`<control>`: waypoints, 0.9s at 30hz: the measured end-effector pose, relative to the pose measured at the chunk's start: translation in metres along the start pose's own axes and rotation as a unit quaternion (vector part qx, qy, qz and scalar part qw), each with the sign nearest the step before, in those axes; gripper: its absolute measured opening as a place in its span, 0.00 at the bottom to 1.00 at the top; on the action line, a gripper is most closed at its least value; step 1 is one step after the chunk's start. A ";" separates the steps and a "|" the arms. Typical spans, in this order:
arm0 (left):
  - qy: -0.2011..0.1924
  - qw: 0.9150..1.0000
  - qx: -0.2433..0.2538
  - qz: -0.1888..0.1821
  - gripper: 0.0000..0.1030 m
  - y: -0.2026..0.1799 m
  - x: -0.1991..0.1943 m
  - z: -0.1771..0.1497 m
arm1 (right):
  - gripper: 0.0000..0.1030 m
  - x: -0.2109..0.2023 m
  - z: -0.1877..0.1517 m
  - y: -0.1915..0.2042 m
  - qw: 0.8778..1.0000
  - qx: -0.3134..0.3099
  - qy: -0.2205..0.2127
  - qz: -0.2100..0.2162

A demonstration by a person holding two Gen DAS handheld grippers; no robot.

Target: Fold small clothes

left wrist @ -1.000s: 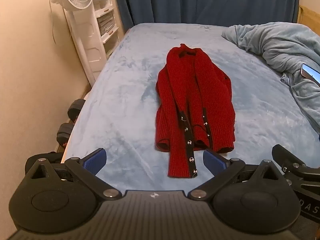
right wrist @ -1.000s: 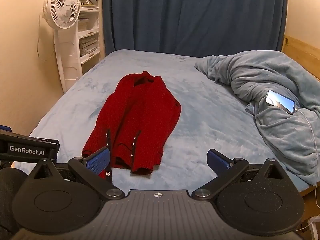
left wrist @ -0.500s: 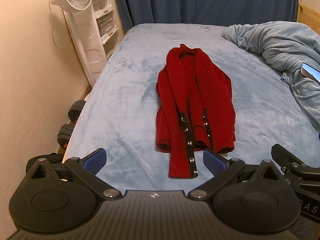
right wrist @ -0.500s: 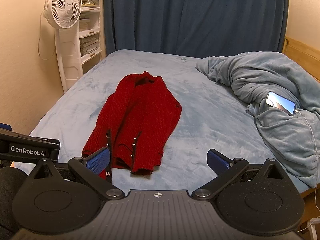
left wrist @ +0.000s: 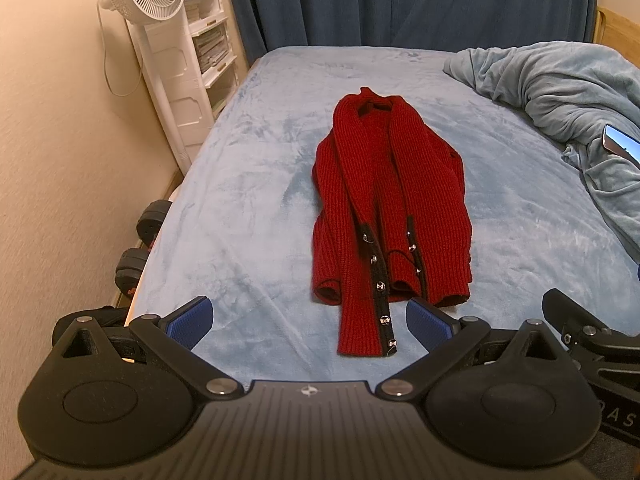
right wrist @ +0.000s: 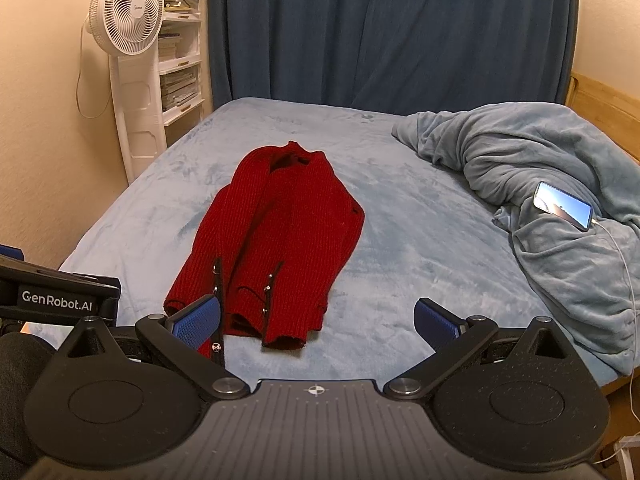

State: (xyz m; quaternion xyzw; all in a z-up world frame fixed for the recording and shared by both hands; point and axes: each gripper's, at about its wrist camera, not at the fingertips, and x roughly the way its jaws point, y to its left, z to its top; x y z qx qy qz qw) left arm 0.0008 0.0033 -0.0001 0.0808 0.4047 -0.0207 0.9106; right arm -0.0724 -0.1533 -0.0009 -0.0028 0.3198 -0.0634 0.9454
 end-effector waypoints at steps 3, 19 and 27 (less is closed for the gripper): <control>0.000 1.000 0.000 0.000 1.00 0.000 0.000 0.000 | 0.99 0.000 0.000 0.000 1.000 0.000 -0.001 -0.001; 0.001 1.000 0.001 0.001 1.00 -0.001 0.001 -0.001 | 0.99 0.001 -0.001 -0.001 1.000 0.001 0.002 0.002; 0.001 1.000 0.001 0.002 1.00 -0.001 0.001 -0.001 | 0.99 0.001 0.000 -0.001 1.000 0.001 0.002 0.002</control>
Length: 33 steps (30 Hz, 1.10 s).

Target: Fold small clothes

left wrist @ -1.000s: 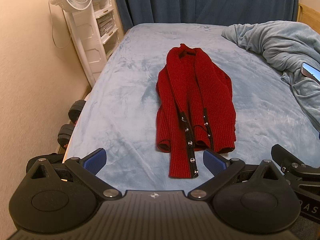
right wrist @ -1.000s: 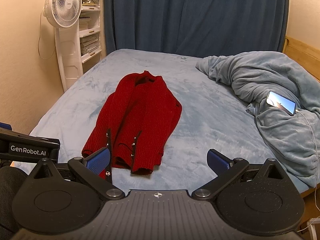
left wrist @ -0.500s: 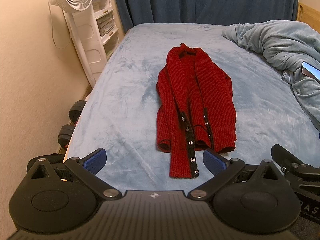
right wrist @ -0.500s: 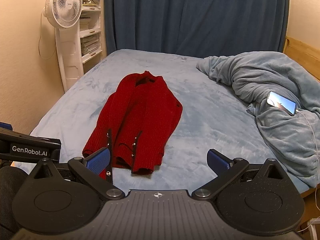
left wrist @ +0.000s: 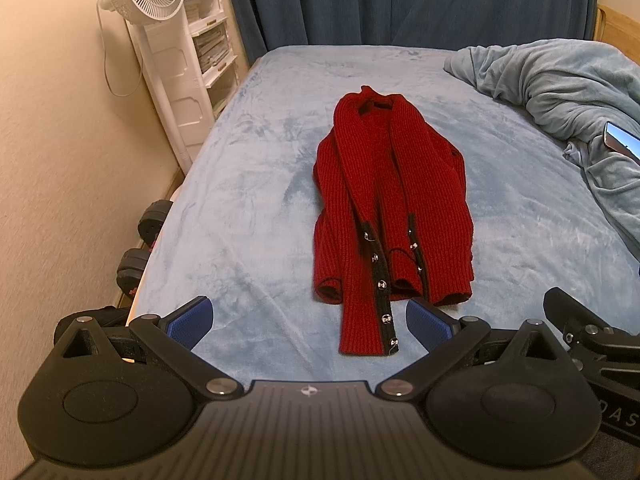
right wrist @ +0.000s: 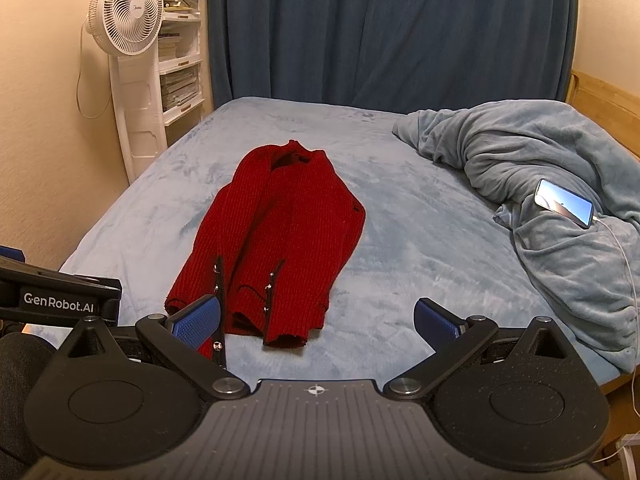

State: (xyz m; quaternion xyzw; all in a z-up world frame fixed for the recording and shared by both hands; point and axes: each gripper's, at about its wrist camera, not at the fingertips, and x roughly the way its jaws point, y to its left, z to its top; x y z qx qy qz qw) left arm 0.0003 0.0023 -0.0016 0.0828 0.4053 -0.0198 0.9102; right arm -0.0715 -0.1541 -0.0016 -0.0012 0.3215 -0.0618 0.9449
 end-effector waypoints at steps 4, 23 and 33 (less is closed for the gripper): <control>0.000 1.000 0.000 0.000 1.00 0.000 0.000 0.000 | 0.99 0.000 0.000 0.000 1.000 0.000 0.000 0.001; 0.011 1.000 -0.002 -0.006 1.00 0.010 0.006 -0.001 | 0.99 0.006 -0.003 0.001 1.000 0.004 0.010 0.002; 0.018 0.999 -0.049 0.006 1.00 0.049 0.085 0.035 | 0.99 0.069 0.013 -0.042 0.993 0.114 0.041 0.009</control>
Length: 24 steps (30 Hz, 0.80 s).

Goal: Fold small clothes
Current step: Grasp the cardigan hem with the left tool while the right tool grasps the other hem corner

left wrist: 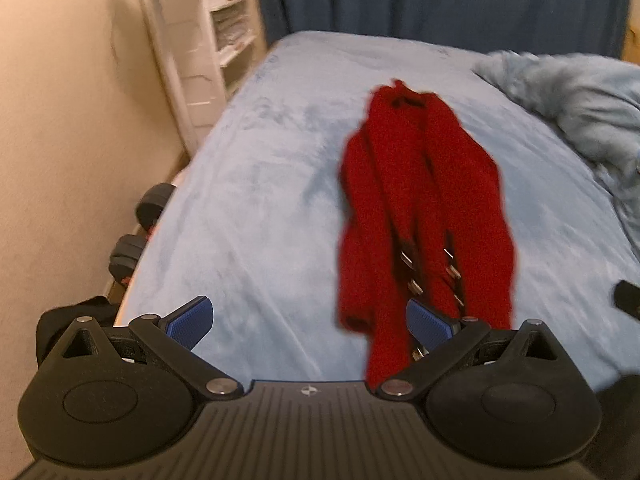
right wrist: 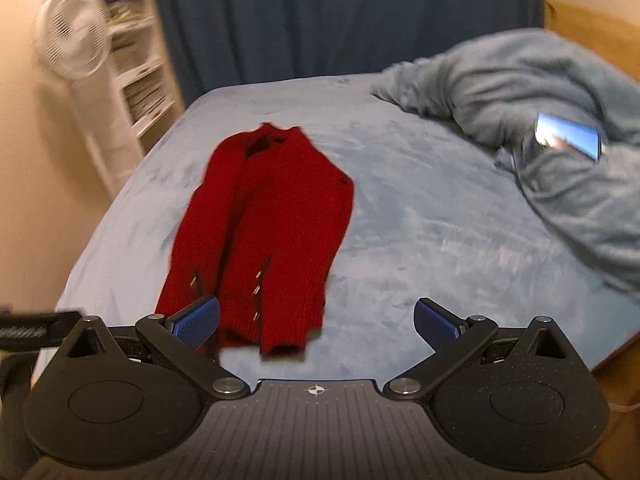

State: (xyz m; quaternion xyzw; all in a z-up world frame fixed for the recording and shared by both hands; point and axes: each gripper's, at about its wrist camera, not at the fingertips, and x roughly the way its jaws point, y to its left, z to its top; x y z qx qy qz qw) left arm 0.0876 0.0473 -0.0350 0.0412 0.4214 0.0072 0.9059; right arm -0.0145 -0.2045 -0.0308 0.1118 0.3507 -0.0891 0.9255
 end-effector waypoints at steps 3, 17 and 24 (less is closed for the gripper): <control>-0.010 1.000 -0.007 -0.019 1.00 0.004 0.033 0.026 | 0.99 0.044 0.020 -0.007 1.000 0.017 -0.002 -0.002; 0.140 0.979 -0.002 -0.145 0.31 -0.075 0.270 0.158 | 0.33 0.316 0.079 0.041 0.986 -0.116 0.122 -0.011; 0.071 0.995 -0.036 -0.056 0.08 -0.045 0.244 0.185 | 0.05 0.245 0.125 -0.006 0.995 -0.097 -0.001 0.004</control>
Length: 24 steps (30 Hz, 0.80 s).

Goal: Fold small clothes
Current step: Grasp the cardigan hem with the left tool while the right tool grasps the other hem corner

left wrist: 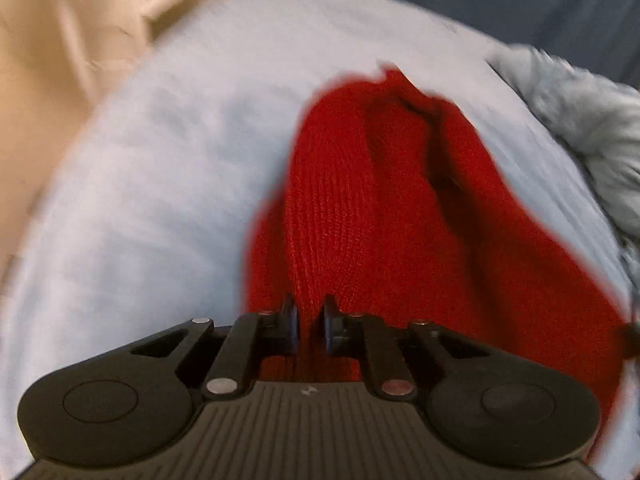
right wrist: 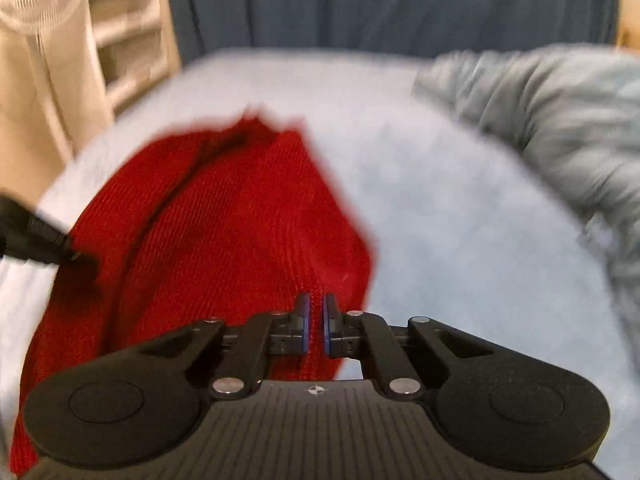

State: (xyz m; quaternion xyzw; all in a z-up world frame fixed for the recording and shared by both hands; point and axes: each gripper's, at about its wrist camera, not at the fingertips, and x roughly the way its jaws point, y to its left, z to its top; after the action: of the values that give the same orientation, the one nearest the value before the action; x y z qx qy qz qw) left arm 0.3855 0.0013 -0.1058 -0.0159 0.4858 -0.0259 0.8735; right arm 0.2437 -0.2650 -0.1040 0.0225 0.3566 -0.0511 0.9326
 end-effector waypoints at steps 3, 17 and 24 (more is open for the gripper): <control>-0.056 0.997 -0.028 0.048 0.07 0.039 -0.042 0.009 | 0.05 -0.038 0.024 -0.039 0.995 -0.002 -0.070 -0.067; -0.131 0.985 -0.048 0.103 0.06 0.144 -0.204 -0.015 | 0.00 -0.236 0.043 -0.112 0.957 0.022 -0.238 -0.166; -0.132 0.983 0.021 0.124 0.07 0.118 -0.199 -0.058 | 0.68 -0.148 -0.016 -0.102 0.994 0.069 -0.074 -0.036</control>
State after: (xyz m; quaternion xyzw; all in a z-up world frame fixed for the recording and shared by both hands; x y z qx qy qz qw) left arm 0.2349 0.1309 0.0257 0.0594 0.3636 0.0746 0.9267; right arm 0.1118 -0.3530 -0.0176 0.0696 0.2829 -0.1105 0.9502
